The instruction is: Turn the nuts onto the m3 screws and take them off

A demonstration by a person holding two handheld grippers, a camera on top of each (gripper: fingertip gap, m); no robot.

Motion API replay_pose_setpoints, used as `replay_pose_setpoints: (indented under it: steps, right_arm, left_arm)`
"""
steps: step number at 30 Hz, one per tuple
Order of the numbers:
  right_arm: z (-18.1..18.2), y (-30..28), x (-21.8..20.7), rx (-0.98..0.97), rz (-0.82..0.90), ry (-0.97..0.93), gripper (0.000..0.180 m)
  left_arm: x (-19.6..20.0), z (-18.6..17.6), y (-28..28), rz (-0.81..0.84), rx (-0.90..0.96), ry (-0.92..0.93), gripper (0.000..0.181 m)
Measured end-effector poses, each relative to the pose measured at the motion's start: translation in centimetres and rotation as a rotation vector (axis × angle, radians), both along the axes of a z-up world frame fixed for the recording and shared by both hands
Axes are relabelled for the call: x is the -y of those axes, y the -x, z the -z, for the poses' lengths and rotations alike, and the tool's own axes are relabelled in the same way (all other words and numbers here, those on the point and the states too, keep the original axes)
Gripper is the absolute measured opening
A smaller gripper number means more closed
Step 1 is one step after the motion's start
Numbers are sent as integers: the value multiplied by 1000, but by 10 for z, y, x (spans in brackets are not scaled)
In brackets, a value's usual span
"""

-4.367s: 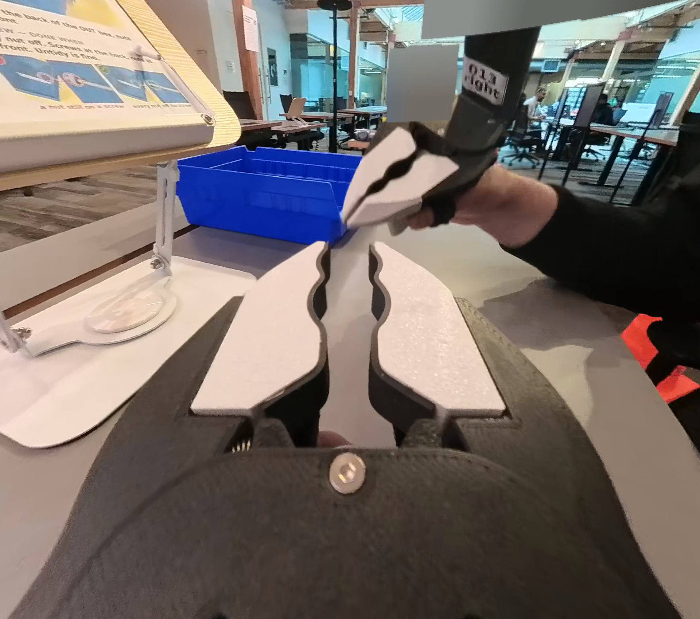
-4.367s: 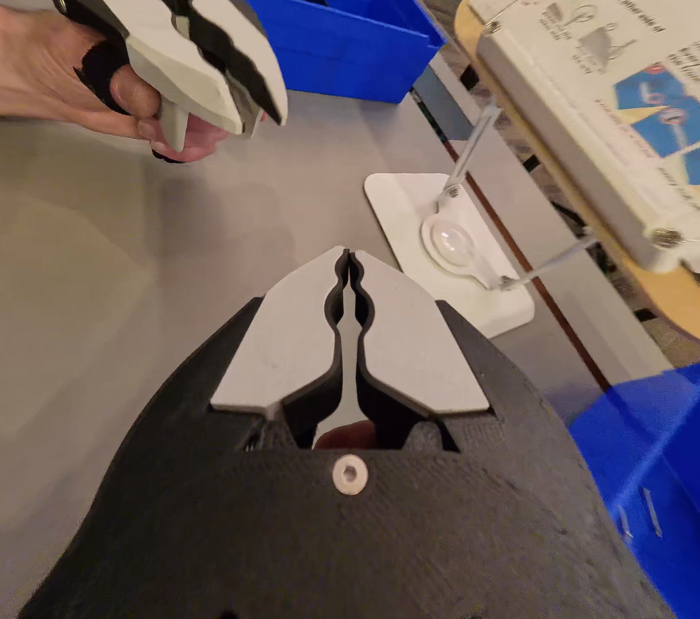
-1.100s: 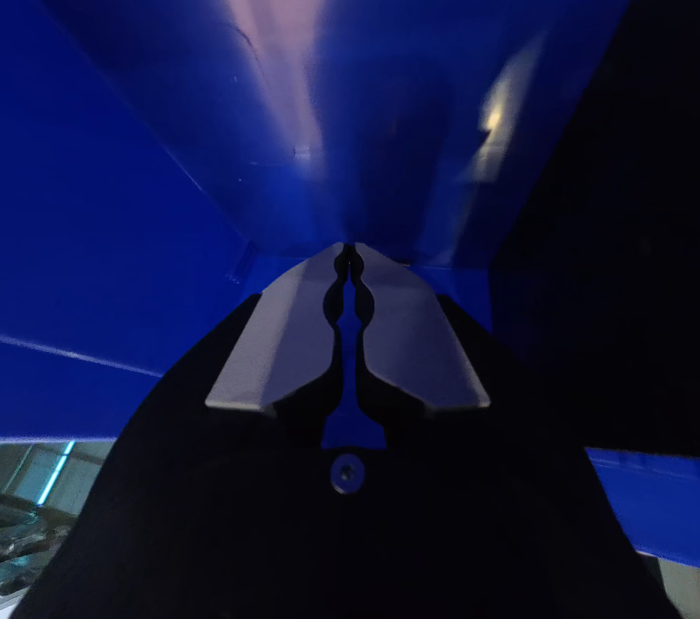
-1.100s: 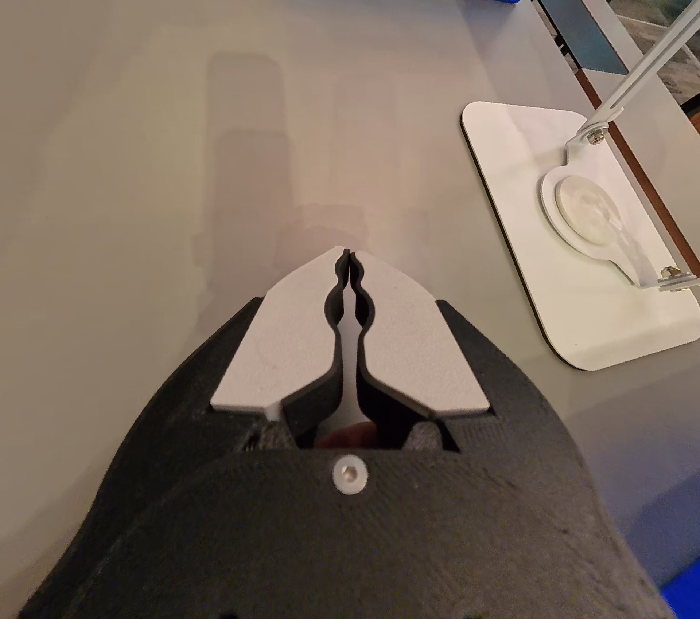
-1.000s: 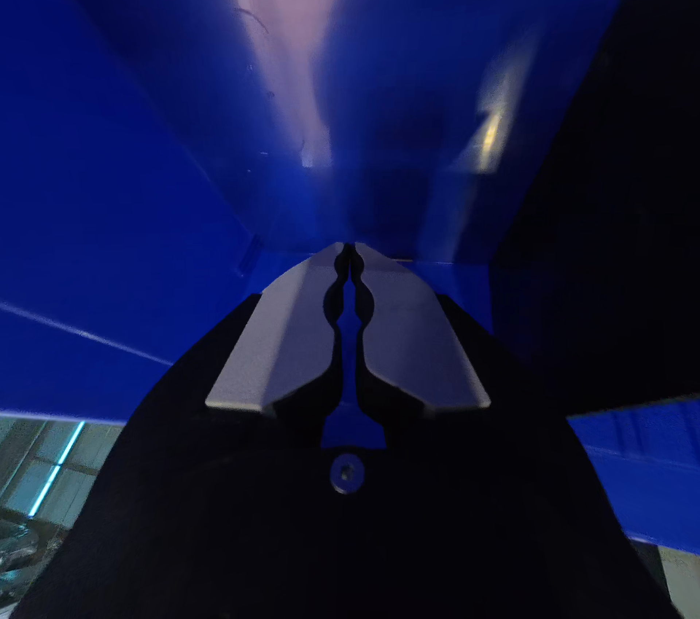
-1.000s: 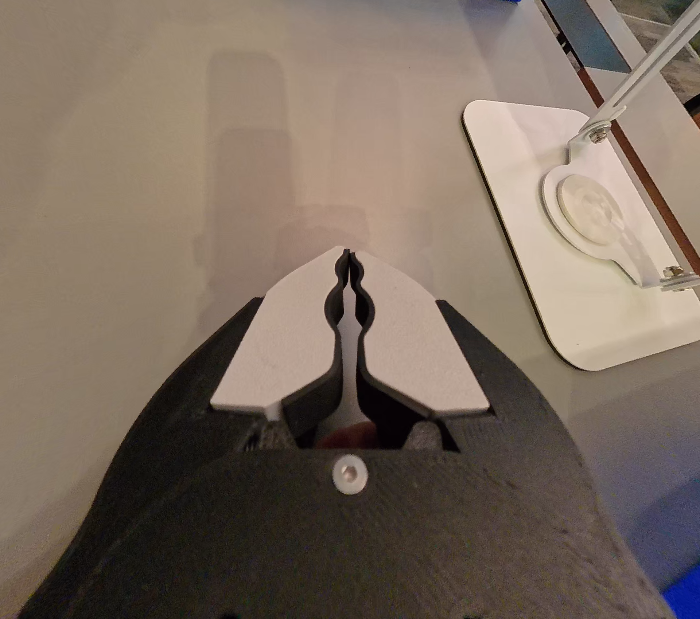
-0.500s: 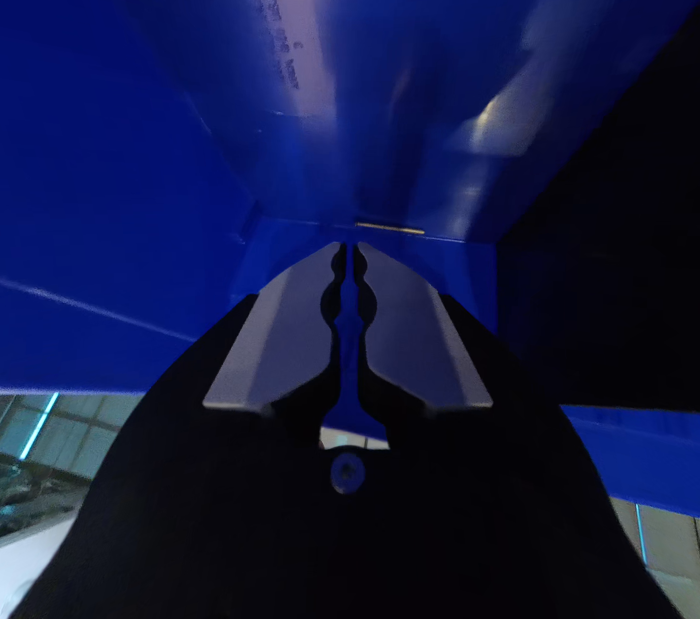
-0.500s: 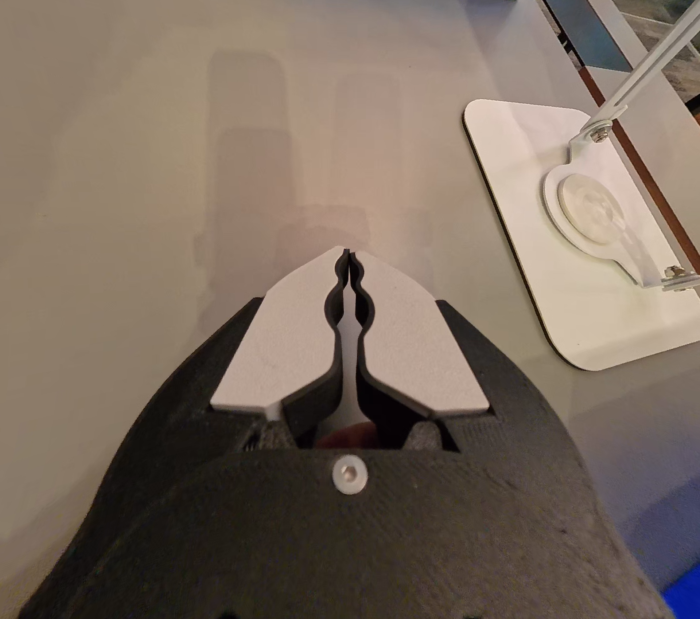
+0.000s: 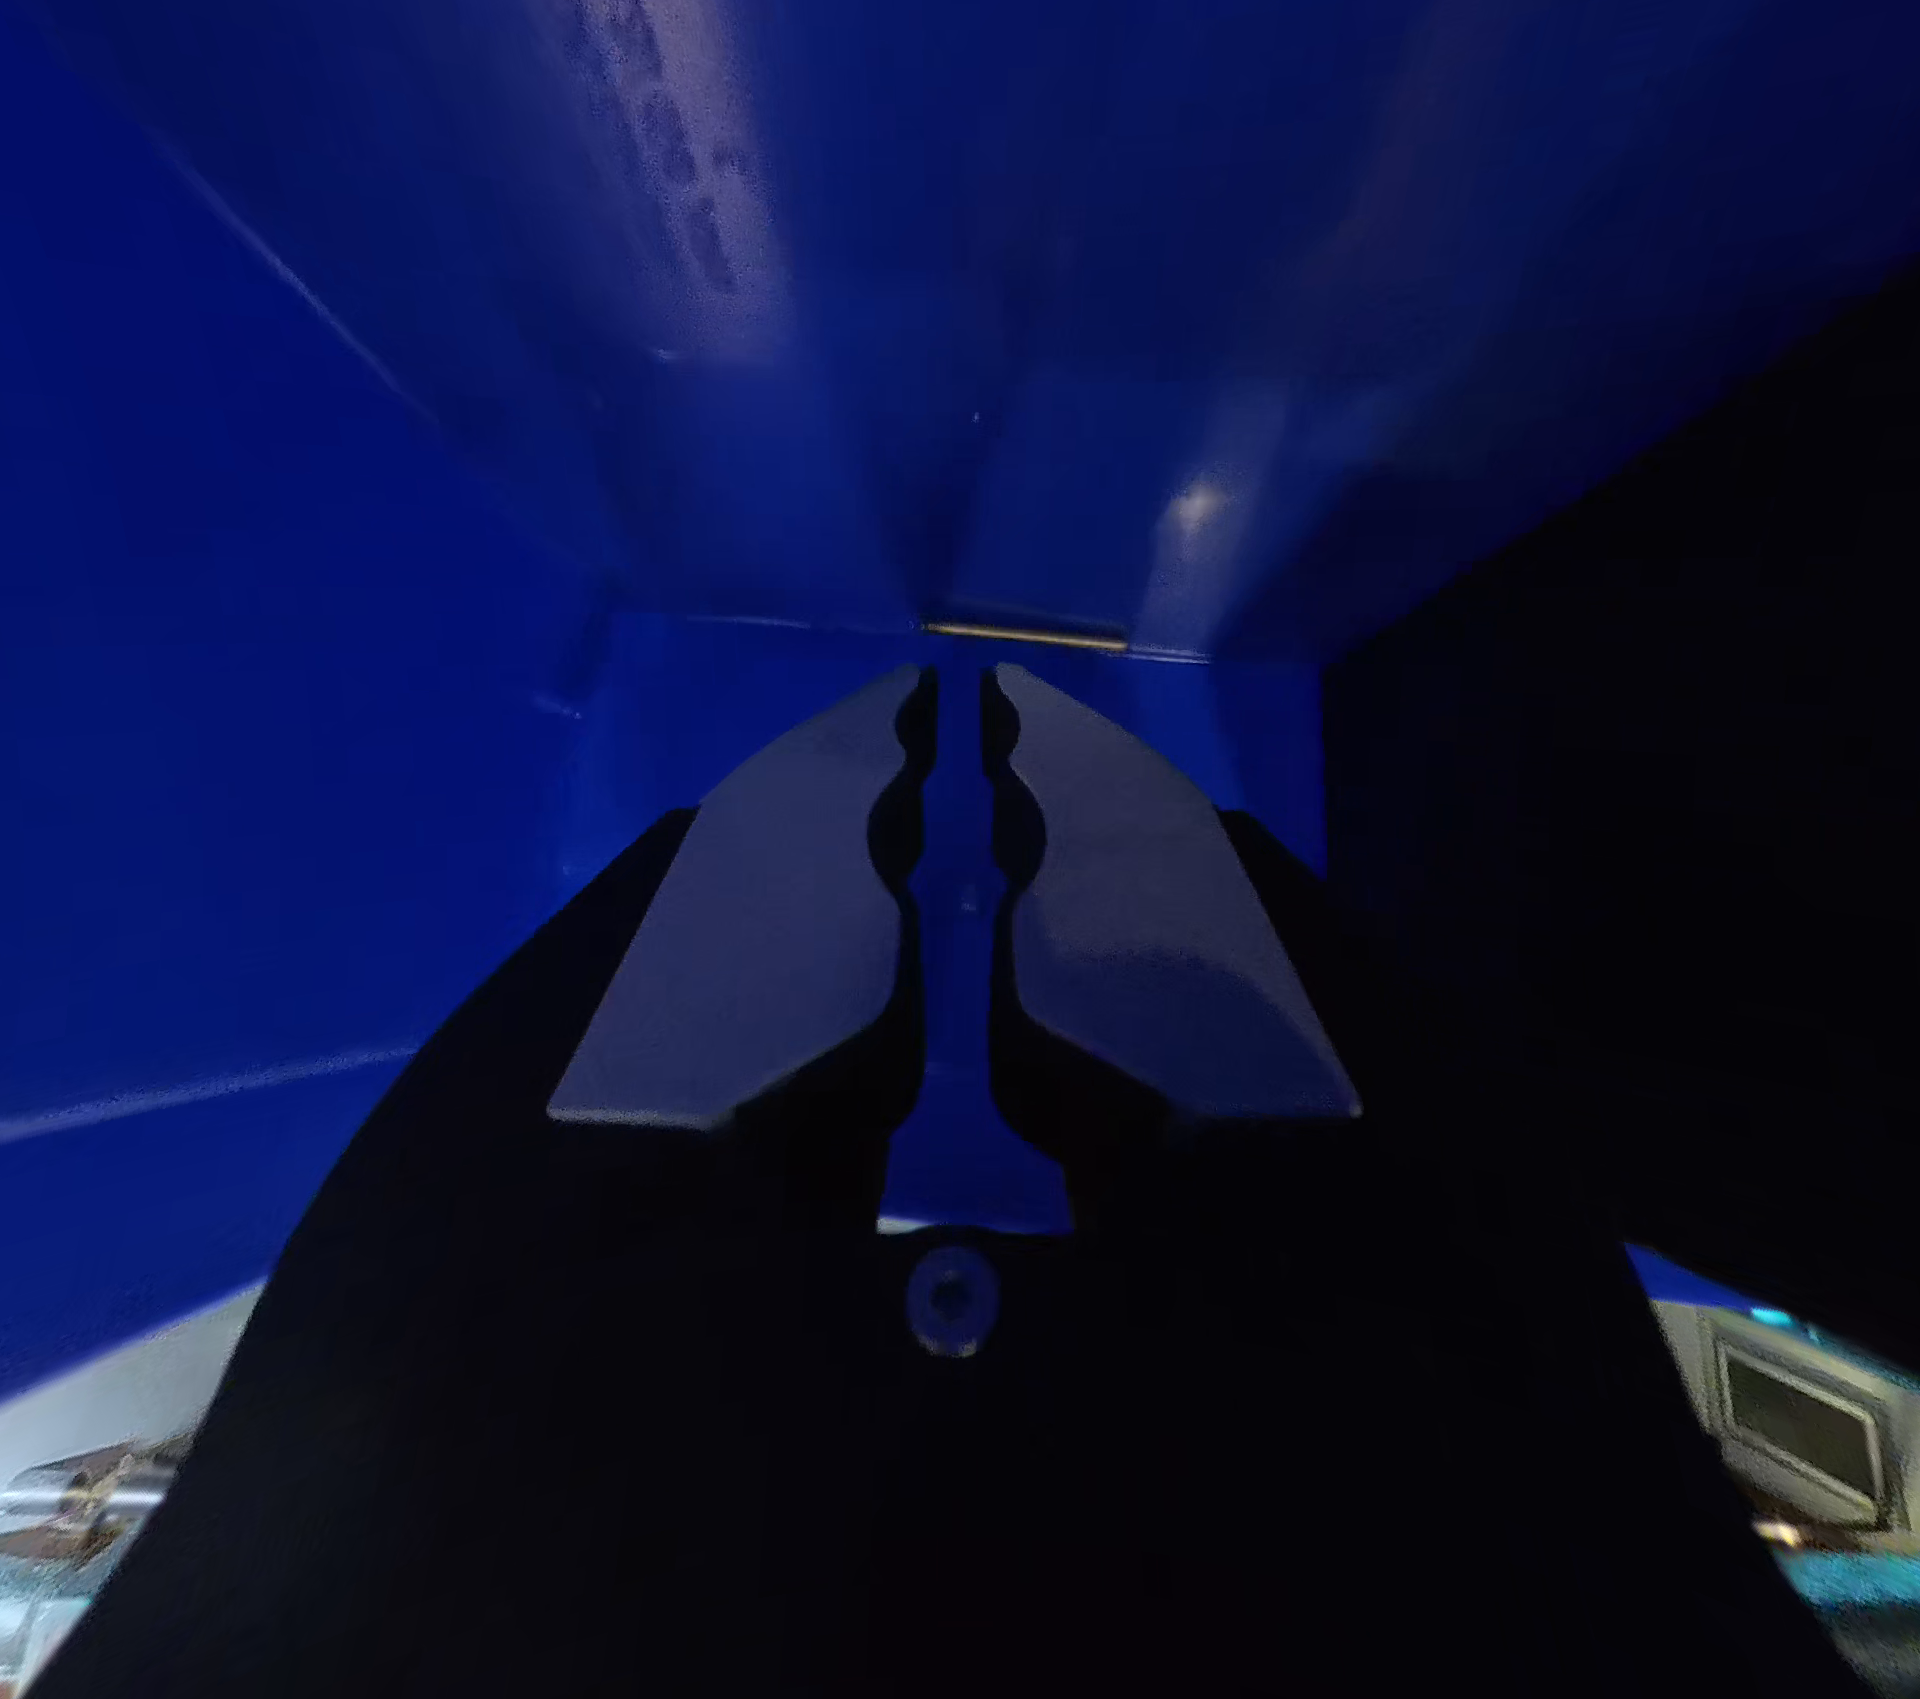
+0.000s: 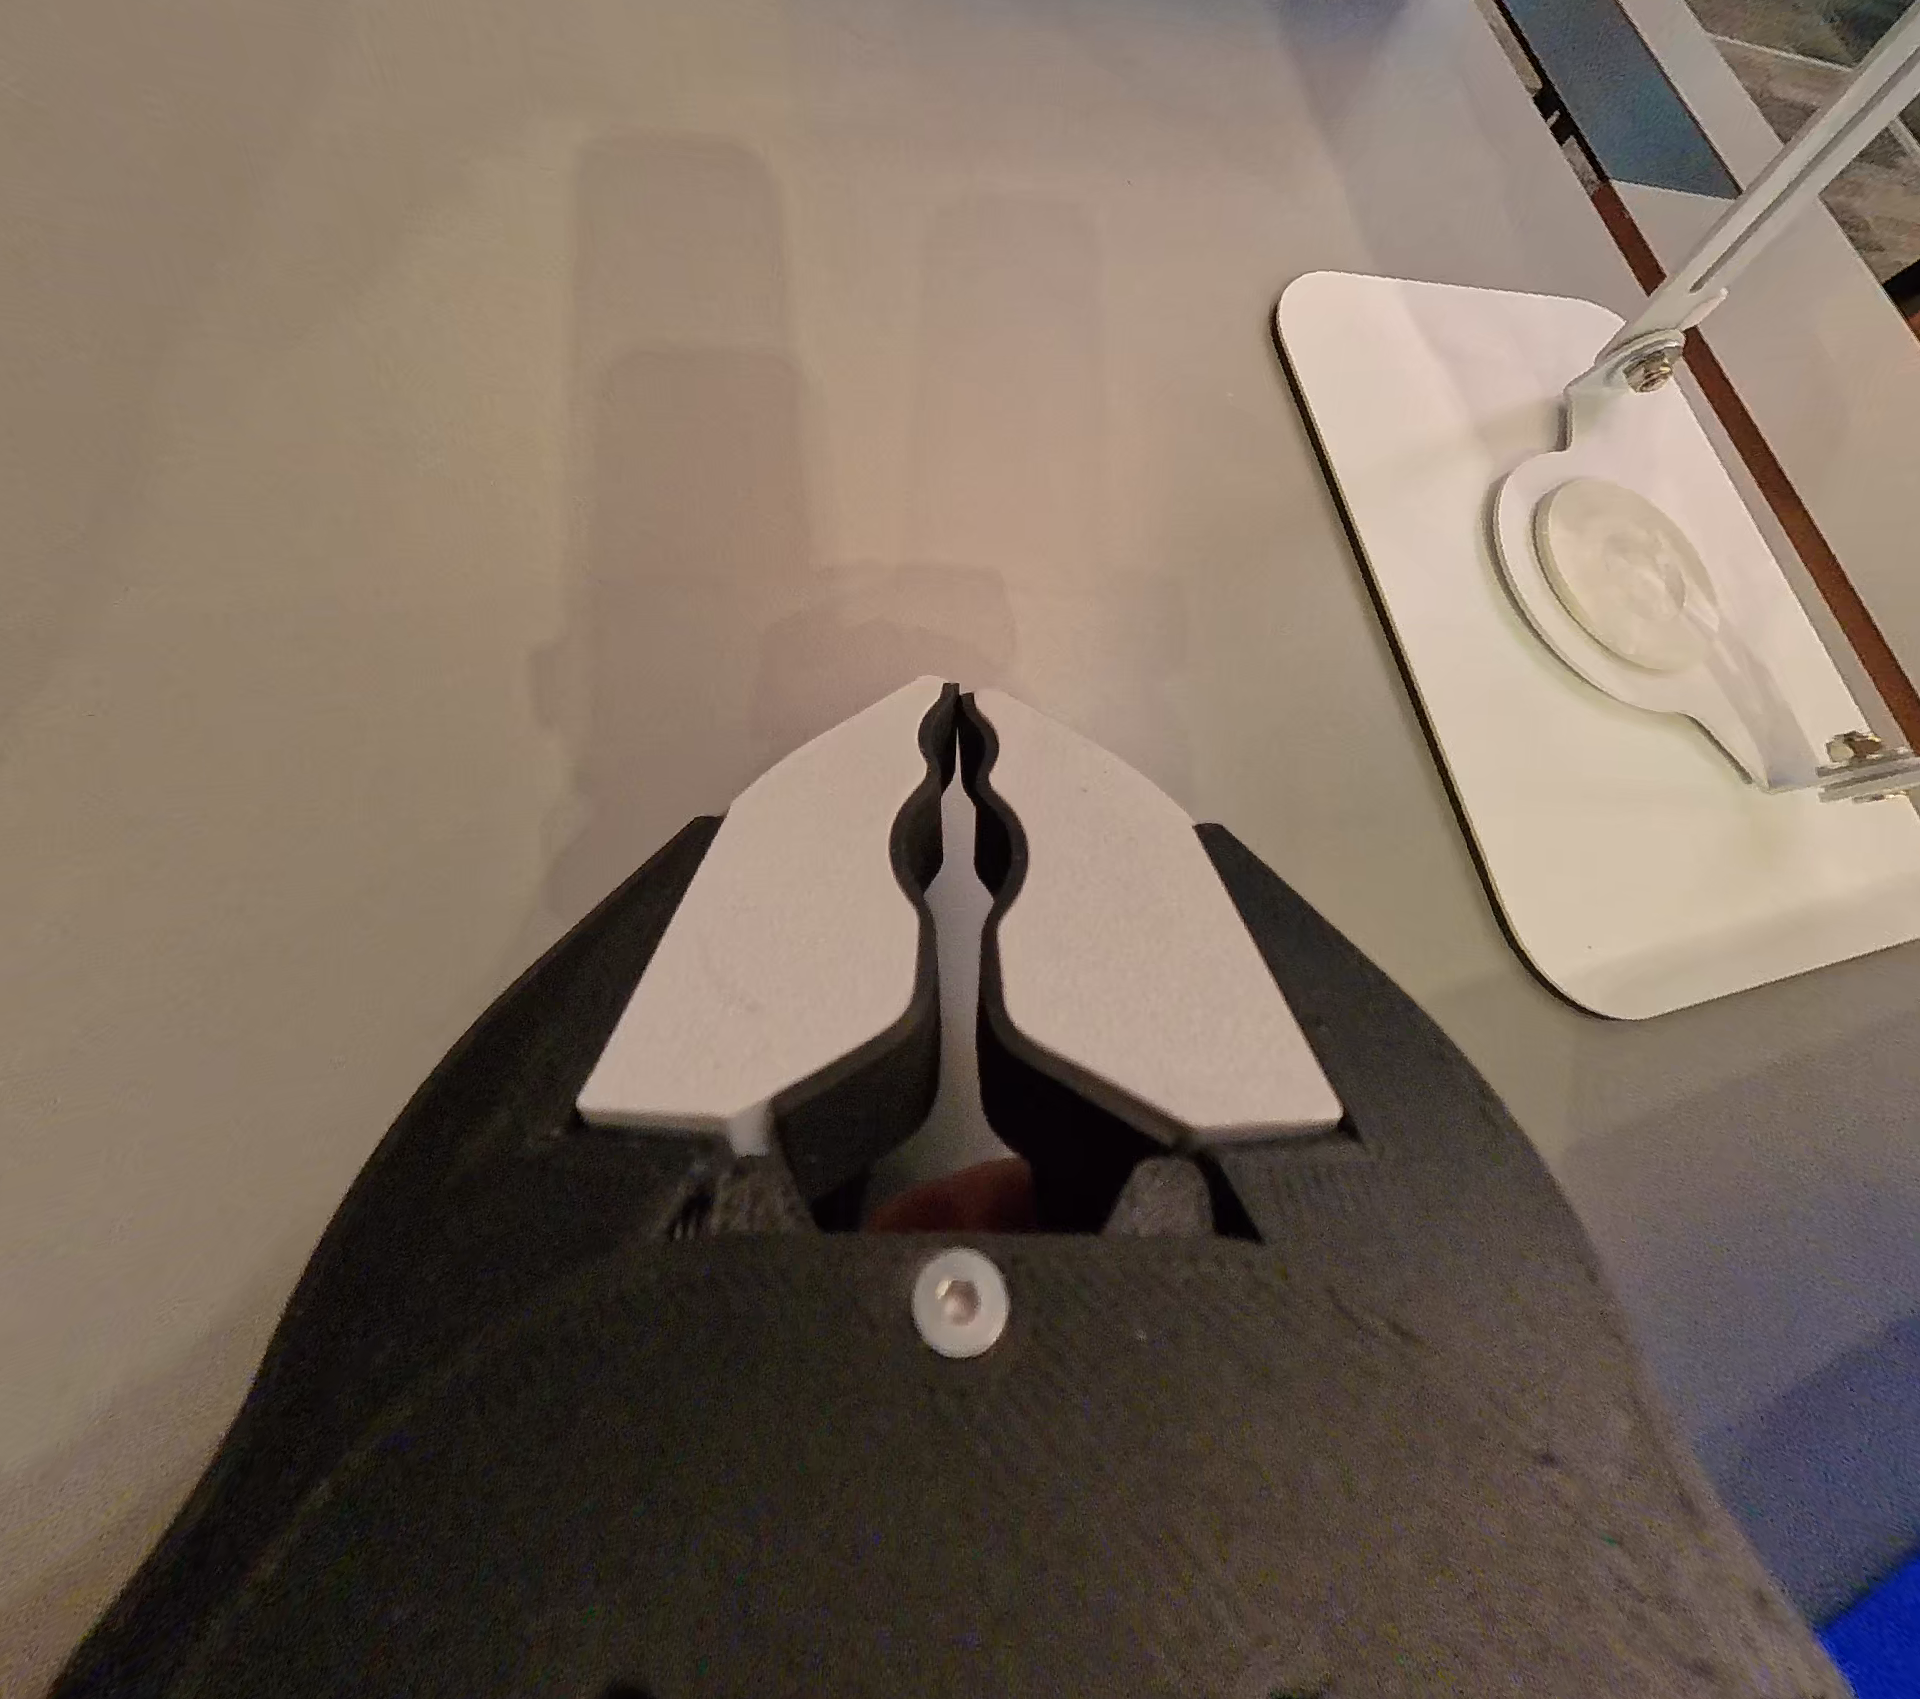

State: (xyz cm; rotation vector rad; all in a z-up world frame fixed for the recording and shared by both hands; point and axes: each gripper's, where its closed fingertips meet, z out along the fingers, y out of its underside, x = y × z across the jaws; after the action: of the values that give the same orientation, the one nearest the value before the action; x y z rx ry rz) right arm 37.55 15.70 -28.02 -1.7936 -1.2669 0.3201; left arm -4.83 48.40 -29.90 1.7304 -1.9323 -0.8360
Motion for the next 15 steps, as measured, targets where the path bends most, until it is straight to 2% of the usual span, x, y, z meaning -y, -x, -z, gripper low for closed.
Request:
replay_pose_setpoints:
  steps: [7,9,11,15]
  right_arm:
    - [0,0,0,-3,0,0,0]
    - [0,0,0,-3,0,1,0]
    - [0,0,0,-2,0,1,0]
    - [0,0,0,-1,-1,1,0]
  left_arm:
    - [4,3,29,-84,-194,24,5]
    - [4,3,30,-50,-216,36,2]
    - [4,3,25,-27,-194,43,0]
    - [-2,-4,12,-79,-34,9,0]
